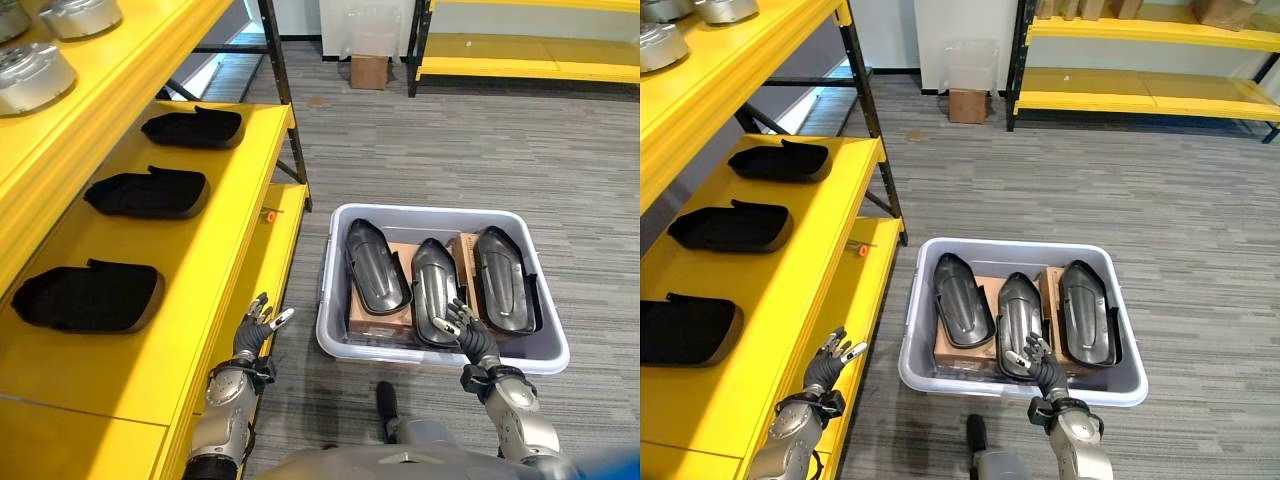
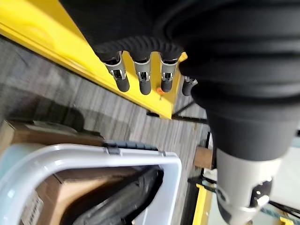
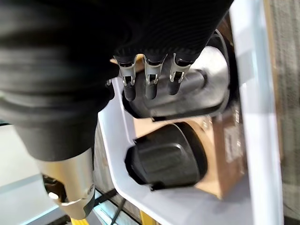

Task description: Move parts from the plastic box to the shelf.

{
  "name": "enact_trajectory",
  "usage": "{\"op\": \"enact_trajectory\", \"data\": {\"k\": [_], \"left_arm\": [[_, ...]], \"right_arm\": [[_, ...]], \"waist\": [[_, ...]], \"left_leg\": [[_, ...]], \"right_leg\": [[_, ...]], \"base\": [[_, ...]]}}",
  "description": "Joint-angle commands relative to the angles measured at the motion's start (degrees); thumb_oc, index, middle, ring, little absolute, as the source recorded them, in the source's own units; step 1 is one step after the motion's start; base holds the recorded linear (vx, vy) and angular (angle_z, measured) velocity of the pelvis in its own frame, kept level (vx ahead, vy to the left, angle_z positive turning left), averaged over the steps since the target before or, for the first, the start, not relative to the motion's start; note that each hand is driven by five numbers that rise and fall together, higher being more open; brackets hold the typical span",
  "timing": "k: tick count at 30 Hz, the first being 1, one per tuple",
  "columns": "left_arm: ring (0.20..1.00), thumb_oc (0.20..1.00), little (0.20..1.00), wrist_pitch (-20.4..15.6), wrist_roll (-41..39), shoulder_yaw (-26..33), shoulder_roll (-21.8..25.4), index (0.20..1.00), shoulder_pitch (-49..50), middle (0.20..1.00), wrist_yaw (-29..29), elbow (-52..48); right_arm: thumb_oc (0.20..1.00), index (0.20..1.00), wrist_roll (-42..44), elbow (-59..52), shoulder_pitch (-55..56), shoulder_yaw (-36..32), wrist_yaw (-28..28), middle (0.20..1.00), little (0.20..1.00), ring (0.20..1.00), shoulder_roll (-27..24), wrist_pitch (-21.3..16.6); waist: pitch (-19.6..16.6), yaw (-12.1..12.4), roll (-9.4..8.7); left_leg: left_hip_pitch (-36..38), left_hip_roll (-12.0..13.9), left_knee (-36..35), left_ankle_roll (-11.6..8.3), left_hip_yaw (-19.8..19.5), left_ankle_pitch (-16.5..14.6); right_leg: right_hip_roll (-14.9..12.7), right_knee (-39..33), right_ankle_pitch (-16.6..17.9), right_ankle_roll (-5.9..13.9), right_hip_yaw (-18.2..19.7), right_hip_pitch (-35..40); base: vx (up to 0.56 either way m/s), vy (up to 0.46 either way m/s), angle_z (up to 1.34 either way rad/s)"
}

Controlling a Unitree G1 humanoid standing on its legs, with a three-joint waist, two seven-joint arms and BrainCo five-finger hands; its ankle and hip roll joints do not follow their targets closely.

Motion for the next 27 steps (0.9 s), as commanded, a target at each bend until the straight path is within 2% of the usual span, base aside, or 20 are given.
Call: {"op": "enact_trajectory", "data": {"k": [1, 16, 27], "left_arm": [[1.000, 1.000, 1.000, -2.53, -0.90, 0.28, 1.24, 1.000, -0.25, 1.000, -0.06, -2.13], [1.000, 1.000, 1.000, -2.62, -1.98, 0.92, 1.14, 1.000, 0.25, 1.000, 0.18, -1.88], [1.000, 1.000, 1.000, -2.39, -1.89, 1.29, 1.70, 1.000, -0.22, 1.000, 0.56, -2.01]], "right_arm": [[1.000, 1.000, 0.40, -1.12, -0.73, -0.08, 0.74, 1.000, 1.000, 1.000, -0.82, -2.62], [1.000, 1.000, -0.38, -0.45, -1.46, 0.91, 0.96, 1.000, 1.000, 1.000, -0.67, -2.51], [1.000, 1.000, -0.79, 0.02, -2.05, 1.65, 1.27, 1.000, 1.000, 1.000, 0.33, -2.45]], "waist": [[-1.10, -0.45, 2.10], [-0.66, 0.12, 2.26], [0.99, 0.87, 2.25]], "left_leg": [[3.24, 2.24, -7.49, -2.11, 0.49, 13.96], [2.94, 1.17, -7.64, -2.51, -0.09, 13.97], [2.19, -0.28, -7.64, -3.44, 0.29, 14.60]], "right_leg": [[0.81, -2.43, -2.42, 1.59, -0.91, -2.07], [0.77, -2.39, -1.90, 1.17, -1.08, -3.36], [-0.87, -1.21, -1.80, 0.94, -1.47, -4.48]], "base": [[-0.02, -0.004, -0.06], [-0.05, 0.008, -0.03], [-0.11, 0.061, -0.04]]}}
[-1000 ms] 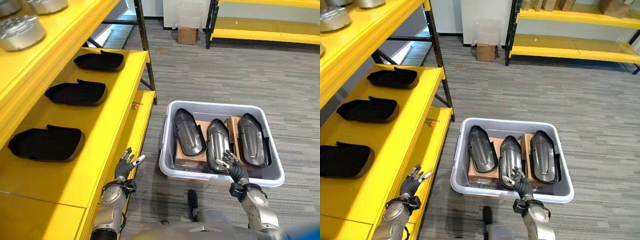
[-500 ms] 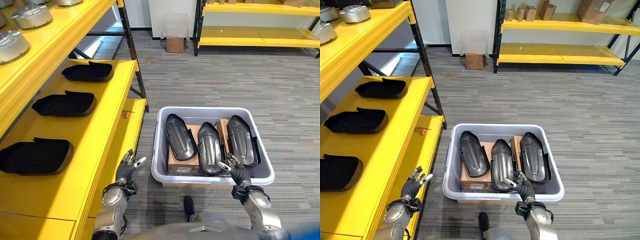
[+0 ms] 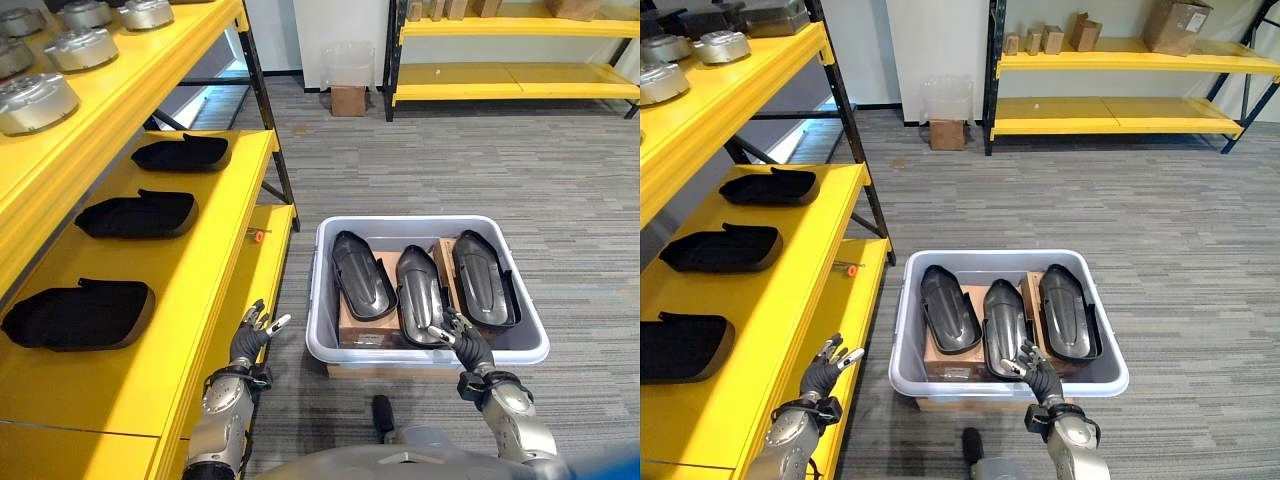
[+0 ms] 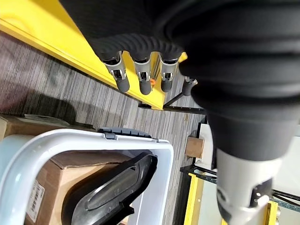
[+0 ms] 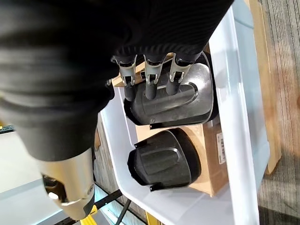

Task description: Move parts from the plastic box to the shelf.

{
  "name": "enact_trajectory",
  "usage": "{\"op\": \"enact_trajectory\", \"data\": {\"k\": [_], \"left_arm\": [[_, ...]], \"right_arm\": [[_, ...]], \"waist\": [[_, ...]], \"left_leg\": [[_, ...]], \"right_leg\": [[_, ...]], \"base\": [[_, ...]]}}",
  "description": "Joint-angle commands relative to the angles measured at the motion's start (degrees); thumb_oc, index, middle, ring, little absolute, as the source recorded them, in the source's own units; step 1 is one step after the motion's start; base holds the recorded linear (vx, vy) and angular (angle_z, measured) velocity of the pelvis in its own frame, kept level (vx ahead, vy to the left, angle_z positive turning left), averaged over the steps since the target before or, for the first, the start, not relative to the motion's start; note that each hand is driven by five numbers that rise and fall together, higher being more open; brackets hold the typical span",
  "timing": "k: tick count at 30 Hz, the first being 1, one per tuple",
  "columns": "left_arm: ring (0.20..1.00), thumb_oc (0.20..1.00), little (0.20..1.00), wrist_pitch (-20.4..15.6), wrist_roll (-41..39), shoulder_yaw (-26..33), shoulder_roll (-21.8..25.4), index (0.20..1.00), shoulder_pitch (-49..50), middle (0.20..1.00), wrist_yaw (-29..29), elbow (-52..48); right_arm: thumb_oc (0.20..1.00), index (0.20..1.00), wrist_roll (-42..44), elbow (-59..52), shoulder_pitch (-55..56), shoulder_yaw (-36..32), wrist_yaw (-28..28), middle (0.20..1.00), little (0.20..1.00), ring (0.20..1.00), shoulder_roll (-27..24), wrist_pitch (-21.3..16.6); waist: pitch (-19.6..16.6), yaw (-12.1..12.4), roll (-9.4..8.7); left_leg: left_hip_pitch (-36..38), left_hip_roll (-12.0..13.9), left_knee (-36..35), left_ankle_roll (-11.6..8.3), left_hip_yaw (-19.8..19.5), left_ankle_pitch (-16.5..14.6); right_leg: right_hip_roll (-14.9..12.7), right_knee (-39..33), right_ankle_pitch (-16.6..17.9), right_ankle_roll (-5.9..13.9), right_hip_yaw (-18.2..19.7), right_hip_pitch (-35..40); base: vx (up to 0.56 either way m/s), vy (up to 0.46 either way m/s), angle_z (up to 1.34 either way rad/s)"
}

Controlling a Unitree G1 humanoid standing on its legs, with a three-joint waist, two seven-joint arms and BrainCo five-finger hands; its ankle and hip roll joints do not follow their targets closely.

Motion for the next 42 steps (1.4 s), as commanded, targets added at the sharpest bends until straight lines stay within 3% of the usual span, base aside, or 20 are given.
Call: {"op": "enact_trajectory", "data": {"k": [1, 5, 7, 10, 11, 13, 15, 20, 21, 26, 34, 38, 40, 41, 42], "left_arm": [[1.000, 1.000, 1.000, -2.32, -1.68, 0.71, 1.80, 1.000, -2.10, 1.000, 0.26, -2.02], [1.000, 1.000, 1.000, -2.34, -1.60, 1.93, 1.75, 1.000, -2.16, 1.000, 0.52, -2.48], [1.000, 1.000, 1.000, -2.60, -1.86, 2.67, 1.65, 1.000, -1.78, 1.000, 0.92, -2.32], [1.000, 1.000, 1.000, -2.59, -1.82, 2.91, 1.18, 1.000, -1.92, 1.000, 0.90, -1.19], [1.000, 1.000, 1.000, -2.55, -1.57, 2.65, 1.32, 1.000, -2.23, 1.000, 0.63, -0.94], [1.000, 1.000, 1.000, -2.59, -1.30, 2.57, 1.63, 1.000, -2.15, 1.000, 0.26, -1.17], [1.000, 1.000, 1.000, -2.49, -1.01, 2.83, 2.02, 1.000, -2.18, 1.000, 0.03, -1.23], [1.000, 1.000, 1.000, -2.42, -1.34, 3.62, 2.04, 1.000, -2.19, 1.000, 0.20, -1.15], [1.000, 1.000, 1.000, -2.53, -1.58, 3.40, 1.76, 1.000, -1.89, 1.000, 0.24, -1.08], [1.000, 1.000, 1.000, -2.50, -1.87, 2.94, 0.99, 1.000, -1.45, 1.000, 0.12, -1.21], [1.000, 1.000, 1.000, -2.56, -1.97, 2.67, 0.11, 1.000, -0.55, 1.000, -0.38, -0.51], [1.000, 1.000, 1.000, -2.38, -1.99, 2.86, -0.81, 1.000, -0.23, 1.000, -0.52, -0.90], [1.000, 1.000, 1.000, -2.25, -2.32, 2.90, -1.35, 1.000, -0.06, 1.000, -0.51, -1.58], [1.000, 1.000, 1.000, -2.07, -2.87, 3.52, -1.54, 1.000, 0.31, 1.000, -0.58, -1.59], [1.000, 1.000, 1.000, -1.99, -2.85, 3.51, -1.44, 1.000, 0.49, 1.000, -0.62, -1.55]], "right_arm": [[1.000, 1.000, -0.73, -2.05, -2.63, -0.61, 1.11, 1.000, 1.000, 1.000, 0.40, -2.48], [1.000, 1.000, -0.93, -1.49, -2.91, -0.23, 1.21, 1.000, 1.000, 1.000, 0.74, -2.50], [1.000, 1.000, -1.01, -1.31, -3.26, 0.67, 1.57, 1.000, 1.000, 1.000, 0.67, -2.37], [1.000, 1.000, -1.04, -1.52, -3.33, 0.76, 1.44, 1.000, 1.000, 1.000, 1.28, -2.35], [1.000, 1.000, -0.68, -1.66, -3.63, 0.85, 1.29, 1.000, 1.000, 1.000, 1.86, -2.46], [1.000, 1.000, -0.49, -2.03, -3.86, 1.08, 1.47, 1.000, 1.000, 1.000, 1.99, -2.53], [1.000, 1.000, -0.80, -2.09, -4.23, 1.16, 1.52, 1.000, 1.000, 1.000, 1.82, -2.54], [1.000, 1.000, -1.23, -2.16, -5.20, 1.36, 1.38, 1.000, 1.000, 1.000, 0.63, -2.49], [1.000, 1.000, -1.18, -2.77, -4.72, 0.87, 1.43, 1.000, 1.000, 1.000, 0.07, -2.50], [1.000, 1.000, -1.08, -3.65, -4.00, -0.14, 1.06, 1.000, 1.000, 1.000, -1.07, -2.59], [1.000, 1.000, -0.60, -4.08, -2.79, -1.10, 0.93, 1.000, 1.000, 1.000, -1.53, -2.78], [1.000, 1.000, -0.68, -3.68, -1.59, -1.13, 0.88, 1.000, 1.000, 1.000, -1.64, -2.84], [1.000, 1.000, -0.90, -3.81, -1.54, -0.50, 0.74, 1.000, 1.000, 1.000, -2.75, -2.84], [1.000, 1.000, -1.28, -3.53, -1.66, -0.25, 0.49, 1.000, 1.000, 1.000, -3.09, -2.64], [1.000, 1.000, -1.36, -3.36, -1.58, -0.60, 0.25, 1.000, 1.000, 1.000, -3.44, -2.67]], "waist": [[2.56, 1.18, 3.48], [5.19, 1.75, 3.93], [5.45, 2.84, 4.20], [3.88, 2.98, 4.57], [2.54, 3.23, 4.69], [1.56, 4.01, 4.48], [0.71, 4.85, 3.74], [0.66, 5.21, 3.50], [0.50, 4.49, 3.32], [0.01, 3.12, 3.00], [-0.43, 1.96, 2.49], [0.59, 2.19, 0.69], [3.29, 4.00, -0.88], [4.39, 5.17, -1.98], [4.23, 5.39, -2.13]], "left_leg": [[3.67, 2.20, -11.43, -4.38, -1.21, 14.84], [3.65, 2.33, -11.19, -5.00, 0.13, 15.14], [3.46, 2.93, -11.11, -5.67, 1.58, 15.09], [1.19, 4.16, -10.15, -5.89, 1.19, 15.15], [-0.50, 4.80, -8.91, -5.87, 0.55, 14.97], [-1.39, 5.55, -7.64, -5.97, 0.90, 14.75], [-1.68, 5.52, -7.15, -5.85, 1.09, 14.33], [-0.95, 6.89, -7.55, -5.38, 1.77, 14.40], [-0.60, 7.99, -8.51, -5.07, 1.46, 14.80], [-0.24, 9.98, -9.31, -4.73, 1.24, 15.11], [-0.03, 12.30, -6.88, -4.43, 1.42, 15.22], [-4.01, 12.13, 5.13, -4.20, -1.23, 14.56], [-9.53, 8.18, 17.27, -4.42, -4.35, 13.26], [-11.46, 11.42, 9.05, -3.11, -2.66, 11.41], [-10.90, 12.46, 4.31, -2.87, -2.02, 11.29]], "right_leg": [[1.23, -0.42, -1.46, -0.69, -2.80, -4.57], [1.03, 3.99, -2.06, -0.25, -5.17, -4.65], [-0.90, 4.90, -2.43, -0.22, -7.18, -2.62], [-4.15, 5.49, -1.70, 0.01, -3.01, -0.71], [-7.18, 4.74, -1.34, 0.09, -0.52, 0.35], [-10.10, 3.68, -1.45, 0.42, -0.75, 1.86], [-11.28, 1.34, -1.76, 0.62, -1.06, 3.56], [-10.06, -0.11, -2.24, 0.93, -2.72, 3.35], [-8.40, -0.85, -2.44, 1.00, -3.32, 3.81], [-5.50, -1.05, -2.72, 1.32, -3.28, 4.21], [-3.30, -0.91, -2.50, 1.57, -3.14, 4.79], [-3.03, -0.77, -1.78, 1.36, -2.66, 5.94], [-3.67, -0.33, -1.15, 0.99, -2.15, 6.79], [-4.11, -2.18, -1.82, 0.75, -1.66, 8.54], [-4.19, -2.44, -1.82, 0.78, -1.39, 8.93]], "base": [[-0.11, 0.081, -0.01], [-0.14, 0.067, -0.07], [-0.12, 0.005, -0.65], [-0.05, -0.070, -0.48], [0.00, -0.130, 0.12], [0.02, -0.116, 0.19], [0.05, -0.095, 0.08], [0.06, -0.156, -0.06], [0.12, -0.256, -0.16], [0.10, -0.202, -0.01], [0.09, -0.158, 0.06], [0.02, -0.167, 0.17], [-0.03, -0.198, 0.04], [0.09, -0.115, -0.14], [0.22, 0.017, -0.27]]}}
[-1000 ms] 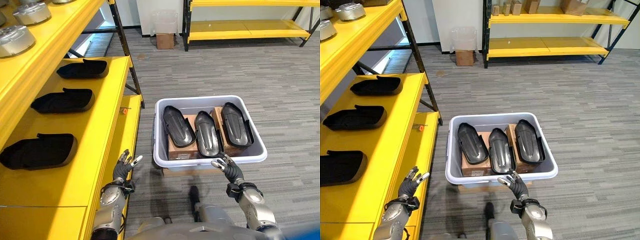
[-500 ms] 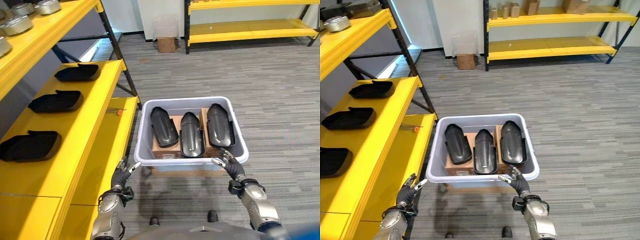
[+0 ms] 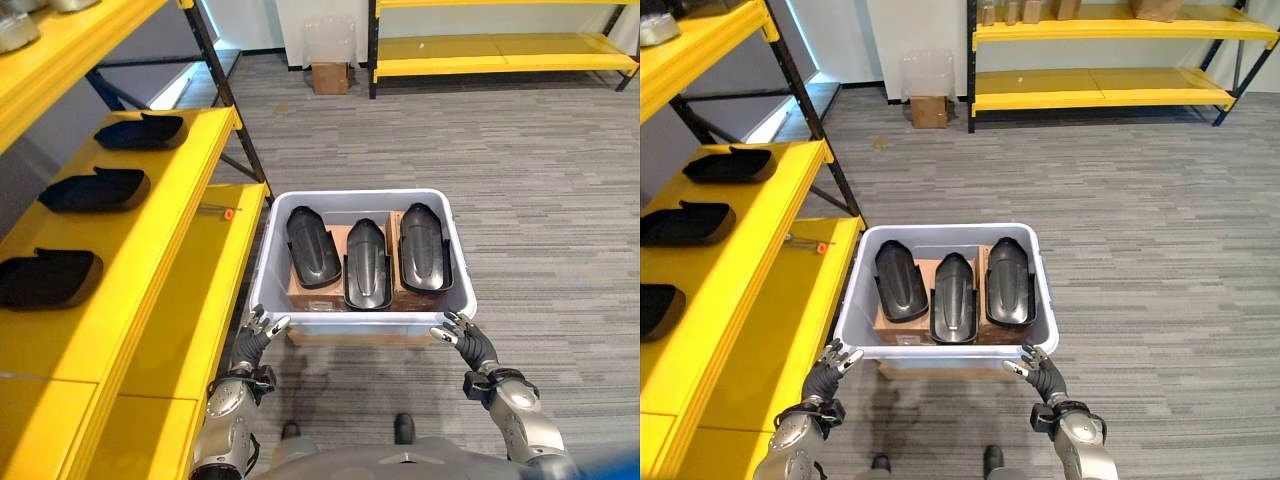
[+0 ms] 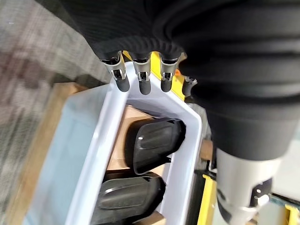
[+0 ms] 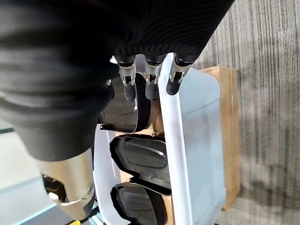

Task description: Move parts from the plastic box to the shelf.

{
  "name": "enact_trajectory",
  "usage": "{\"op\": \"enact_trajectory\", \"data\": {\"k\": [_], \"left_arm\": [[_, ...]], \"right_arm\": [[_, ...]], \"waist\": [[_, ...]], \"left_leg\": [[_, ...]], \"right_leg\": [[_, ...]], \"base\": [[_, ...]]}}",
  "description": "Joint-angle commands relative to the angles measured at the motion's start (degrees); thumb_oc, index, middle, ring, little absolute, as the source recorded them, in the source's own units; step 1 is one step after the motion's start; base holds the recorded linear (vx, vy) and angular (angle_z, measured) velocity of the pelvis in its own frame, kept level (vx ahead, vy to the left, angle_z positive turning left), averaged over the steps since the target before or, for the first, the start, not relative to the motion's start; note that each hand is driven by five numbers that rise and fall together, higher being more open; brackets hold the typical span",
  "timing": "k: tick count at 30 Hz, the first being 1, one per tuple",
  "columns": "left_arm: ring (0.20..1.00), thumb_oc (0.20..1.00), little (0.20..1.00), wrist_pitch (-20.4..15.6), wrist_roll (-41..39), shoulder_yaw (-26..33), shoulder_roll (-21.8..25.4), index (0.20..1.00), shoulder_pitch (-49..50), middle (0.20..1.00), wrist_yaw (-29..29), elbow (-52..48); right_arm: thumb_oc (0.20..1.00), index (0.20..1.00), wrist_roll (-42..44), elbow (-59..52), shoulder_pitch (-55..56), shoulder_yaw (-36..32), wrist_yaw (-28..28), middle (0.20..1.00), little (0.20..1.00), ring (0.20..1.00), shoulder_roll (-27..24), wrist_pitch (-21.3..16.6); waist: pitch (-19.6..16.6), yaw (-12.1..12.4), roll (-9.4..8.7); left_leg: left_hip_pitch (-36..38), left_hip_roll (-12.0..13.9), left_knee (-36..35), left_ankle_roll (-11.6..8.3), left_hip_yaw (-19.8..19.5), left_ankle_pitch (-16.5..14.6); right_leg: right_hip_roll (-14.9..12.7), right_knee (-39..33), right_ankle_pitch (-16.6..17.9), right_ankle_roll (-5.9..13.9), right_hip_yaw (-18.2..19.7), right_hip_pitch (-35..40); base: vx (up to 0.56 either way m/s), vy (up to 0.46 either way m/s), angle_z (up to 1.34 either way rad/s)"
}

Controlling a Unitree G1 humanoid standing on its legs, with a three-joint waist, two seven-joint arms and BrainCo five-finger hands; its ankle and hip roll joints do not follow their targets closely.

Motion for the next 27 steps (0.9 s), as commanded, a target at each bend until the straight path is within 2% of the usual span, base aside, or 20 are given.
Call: {"op": "enact_trajectory", "data": {"k": [1, 2, 3, 4, 5, 6, 9, 10, 13, 16, 22, 27], "left_arm": [[1.000, 1.000, 1.000, -1.82, -1.80, 0.75, 1.20, 1.000, -0.02, 1.000, -0.83, -2.52], [1.000, 1.000, 1.000, -1.85, -1.58, 0.73, 1.31, 1.000, 0.10, 1.000, -0.81, -2.40], [1.000, 1.000, 1.000, -1.82, -1.56, 0.91, 1.15, 1.000, 0.27, 1.000, -0.82, -2.37], [1.000, 1.000, 1.000, -1.72, -1.55, 1.02, 1.15, 1.000, 0.49, 1.000, -0.87, -2.18], [1.000, 1.000, 1.000, -1.71, -1.49, 1.12, 1.56, 1.000, 0.21, 1.000, -0.89, -1.77], [1.000, 1.000, 1.000, -1.72, -1.33, 0.72, 1.75, 1.000, 0.13, 1.000, -0.81, -1.71], [1.000, 1.000, 1.000, -2.16, -1.35, 0.10, 3.89, 1.000, 0.35, 1.000, -0.94, -1.84], [1.000, 1.000, 1.000, -2.35, -0.87, 0.10, 4.77, 1.000, 0.01, 1.000, -0.75, -1.86], [1.000, 1.000, 1.000, -2.66, -0.82, 0.24, 5.80, 1.000, -0.47, 1.000, -0.37, -2.52], [1.000, 1.000, 1.000, -2.91, -0.99, -0.25, 6.17, 1.000, -0.79, 1.000, 0.01, -3.06], [1.000, 1.000, 1.000, -2.93, -1.32, -0.29, 5.33, 1.000, -1.78, 1.000, 0.40, -4.23], [1.000, 1.000, 1.000, -3.01, -2.27, -2.19, 4.95, 1.000, -4.14, 1.000, 0.81, -5.48]], "right_arm": [[1.000, 1.000, -0.97, -4.51, 0.46, -3.33, -1.58, 1.000, 1.000, 1.000, -1.83, -2.84], [1.000, 1.000, -0.83, -4.69, 0.61, -3.91, -1.80, 1.000, 1.000, 1.000, -2.08, -2.85], [1.000, 1.000, -0.59, -4.78, 0.96, -4.27, -1.65, 1.000, 1.000, 1.000, -1.74, -2.76], [1.000, 1.000, -0.37, -4.61, 1.00, -4.39, -1.33, 1.000, 1.000, 1.000, -1.15, -2.55], [1.000, 1.000, -0.52, -4.26, 0.82, -4.50, -1.23, 1.000, 1.000, 1.000, -0.76, -2.50], [1.000, 1.000, -0.49, -4.23, 1.07, -5.18, -1.31, 1.000, 1.000, 1.000, -0.28, -2.63], [1.000, 1.000, 0.03, -5.27, 1.05, -5.49, -1.06, 1.000, 1.000, 1.000, 0.57, -2.53], [1.000, 1.000, 0.02, -5.53, 0.71, -5.66, -1.13, 1.000, 1.000, 1.000, 1.13, -2.61], [1.000, 1.000, -0.13, -6.21, -0.69, -5.30, -1.29, 1.000, 1.000, 1.000, 1.37, -2.61], [1.000, 1.000, -0.12, -8.24, -2.30, -5.42, -2.47, 1.000, 1.000, 1.000, 1.03, -2.98], [1.000, 1.000, -1.49, -10.74, -5.70, -5.82, -4.99, 1.000, 1.000, 1.000, -0.97, -3.70], [1.000, 1.000, -3.51, -10.40, -13.58, -4.44, -9.20, 1.000, 1.000, 1.000, -4.37, -4.14]], "waist": [[-0.69, -0.56, 1.53], [-0.80, -0.62, 1.84], [-1.15, -0.96, 2.17], [-1.41, -1.02, 2.89], [-2.26, -1.37, 3.20], [-2.82, -2.00, 3.57], [-2.87, -2.11, 3.92], [-2.16, -2.22, 3.93], [-1.01, -2.18, 3.95], [0.19, -2.47, 3.98], [1.72, -2.53, 4.52], [5.07, -2.03, 6.27]], "left_leg": [[6.92, 0.32, -26.36, 6.42, 7.80, -7.19], [6.37, 0.60, -27.59, 6.09, 7.59, -6.33], [7.30, 1.21, -25.93, 5.24, 7.31, -5.59], [9.67, 1.40, -24.70, 4.84, 6.79, -6.02], [10.73, 1.59, -26.71, 4.21, 7.66, -5.81], [11.35, 1.53, -27.50, 3.78, 9.15, -5.32], [12.63, -0.03, -28.76, 3.76, 9.36, -4.70], [13.92, -1.06, -30.36, 3.71, 10.47, -4.74], [13.77, -1.62, -30.58, 3.67, 11.50, -5.49], [12.96, -2.61, -30.58, 3.93, 11.04, -6.51], [11.21, -3.21, -30.58, 4.01, 10.58, -6.47], [8.08, -3.37, -30.58, 3.92, 9.78, -5.64]], "right_leg": [[-1.40, -5.36, 7.30, 4.20, 3.39, 4.16], [-1.50, -5.51, 7.15, 4.20, 3.47, 4.91], [-1.62, -5.48, 7.16, 3.99, 3.86, 4.84], [-1.46, -5.42, 6.85, 3.71, 4.73, 5.04], [-1.89, -5.65, 6.72, 3.44, 4.69, 4.66], [-2.62, -5.63, 7.14, 3.22, 4.82, 4.27], [-4.23, -5.63, 6.87, 3.13, 4.52, 3.75], [-5.59, -5.43, 6.70, 3.12, 4.17, 3.33], [-7.17, -5.28, 6.58, 3.27, 3.36, 2.05], [-8.00, -5.05, 6.15, 3.45, 3.39, 0.96], [-8.27, -4.97, 5.92, 3.73, 3.16, -0.27], [-8.21, -5.19, 5.89, 3.80, 2.81, -2.35]], "base": [[0.22, 0.117, -0.19], [0.22, 0.176, -0.08], [0.19, 0.184, 0.16], [0.18, 0.219, -0.13], [0.18, 0.270, -0.61], [0.14, 0.238, -0.93], [0.13, 0.266, -0.30], [0.07, 0.280, -0.08], [0.01, 0.191, -0.14], [0.02, 0.124, 0.08], [-0.01, 0.024, 0.01], [-0.07, 0.002, 0.00]]}}
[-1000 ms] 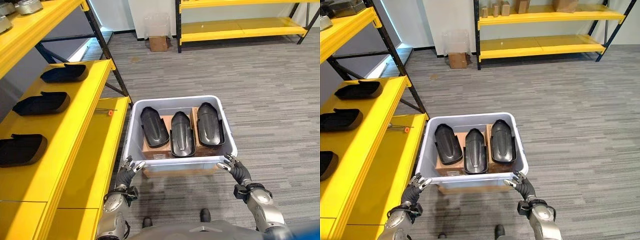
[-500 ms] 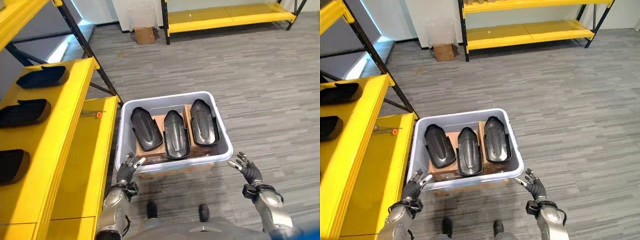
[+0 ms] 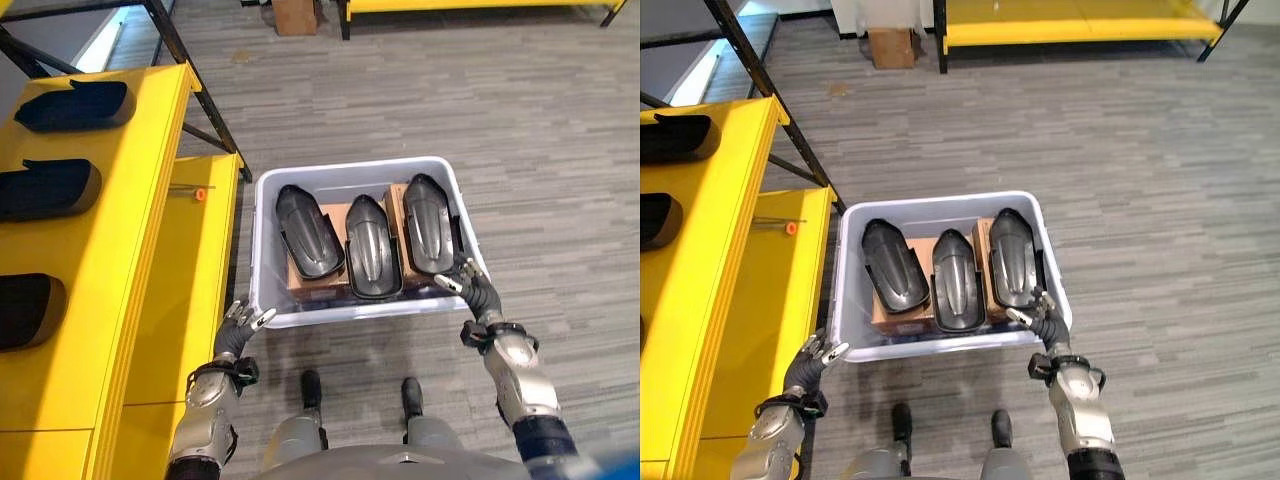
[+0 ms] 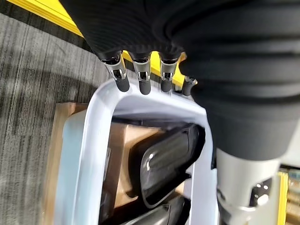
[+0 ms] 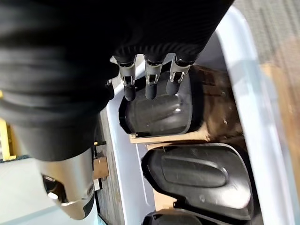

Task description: Move parts from the plastic box to the shelf.

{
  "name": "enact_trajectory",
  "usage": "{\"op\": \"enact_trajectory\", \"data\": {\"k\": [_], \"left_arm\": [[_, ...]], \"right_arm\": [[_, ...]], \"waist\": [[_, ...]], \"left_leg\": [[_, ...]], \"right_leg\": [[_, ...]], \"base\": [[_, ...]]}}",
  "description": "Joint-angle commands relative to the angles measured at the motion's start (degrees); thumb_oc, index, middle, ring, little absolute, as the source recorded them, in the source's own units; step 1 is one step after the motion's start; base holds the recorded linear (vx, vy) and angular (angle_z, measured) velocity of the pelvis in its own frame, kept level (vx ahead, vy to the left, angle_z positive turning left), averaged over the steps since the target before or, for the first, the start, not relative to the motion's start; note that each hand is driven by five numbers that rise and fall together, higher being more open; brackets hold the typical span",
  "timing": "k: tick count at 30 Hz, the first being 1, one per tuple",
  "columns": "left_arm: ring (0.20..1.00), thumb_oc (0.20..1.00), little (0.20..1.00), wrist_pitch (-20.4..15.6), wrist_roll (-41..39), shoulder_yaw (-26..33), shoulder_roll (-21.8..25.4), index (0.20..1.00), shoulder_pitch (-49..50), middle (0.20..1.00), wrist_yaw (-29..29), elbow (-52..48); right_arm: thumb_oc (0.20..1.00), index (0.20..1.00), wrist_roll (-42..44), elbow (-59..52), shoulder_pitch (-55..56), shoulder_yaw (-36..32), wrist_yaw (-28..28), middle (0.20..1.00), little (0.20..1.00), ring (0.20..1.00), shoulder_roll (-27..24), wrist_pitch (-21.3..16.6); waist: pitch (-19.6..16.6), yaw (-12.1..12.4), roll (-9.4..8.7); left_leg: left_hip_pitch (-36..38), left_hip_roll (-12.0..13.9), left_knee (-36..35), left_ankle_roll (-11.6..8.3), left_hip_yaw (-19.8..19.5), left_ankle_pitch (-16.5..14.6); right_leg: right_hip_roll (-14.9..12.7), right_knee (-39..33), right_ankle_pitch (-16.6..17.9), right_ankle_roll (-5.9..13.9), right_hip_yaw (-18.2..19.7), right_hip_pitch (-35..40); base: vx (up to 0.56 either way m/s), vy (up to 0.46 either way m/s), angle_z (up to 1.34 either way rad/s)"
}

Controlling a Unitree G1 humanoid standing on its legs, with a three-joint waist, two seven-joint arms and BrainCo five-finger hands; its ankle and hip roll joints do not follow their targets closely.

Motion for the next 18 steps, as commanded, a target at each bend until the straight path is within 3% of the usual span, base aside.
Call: {"op": "enact_trajectory", "data": {"k": [1, 18], "left_arm": [[1.000, 1.000, 1.000, -2.89, -1.22, -0.29, -1.01, 1.000, -2.09, 1.000, 0.65, -3.87], [1.000, 1.000, 1.000, -2.09, -3.63, -5.53, -0.54, 1.000, -5.08, 1.000, 0.70, -6.68]], "right_arm": [[1.000, 1.000, -3.09, -2.87, -4.09, -0.48, -3.80, 1.000, 1.000, 1.000, -4.48, -3.52], [1.000, 1.000, -4.03, 10.02, -25.07, 6.80, -11.54, 1.000, 1.000, 1.000, -13.51, -3.36]], "waist": [[2.71, 1.01, 3.76], [12.09, 1.44, 8.84]], "left_leg": [[-1.51, 4.60, 0.49, -1.50, -2.62, -2.43], [-5.46, 6.02, 0.49, -1.94, -3.59, -0.25]], "right_leg": [[-1.29, 0.69, 1.95, -3.16, -1.00, -1.40], [-0.44, 0.25, 2.56, -3.09, -1.97, -4.25]], "base": [[-0.08, -0.021, 0.03], [-0.03, -0.031, 0.01]]}}
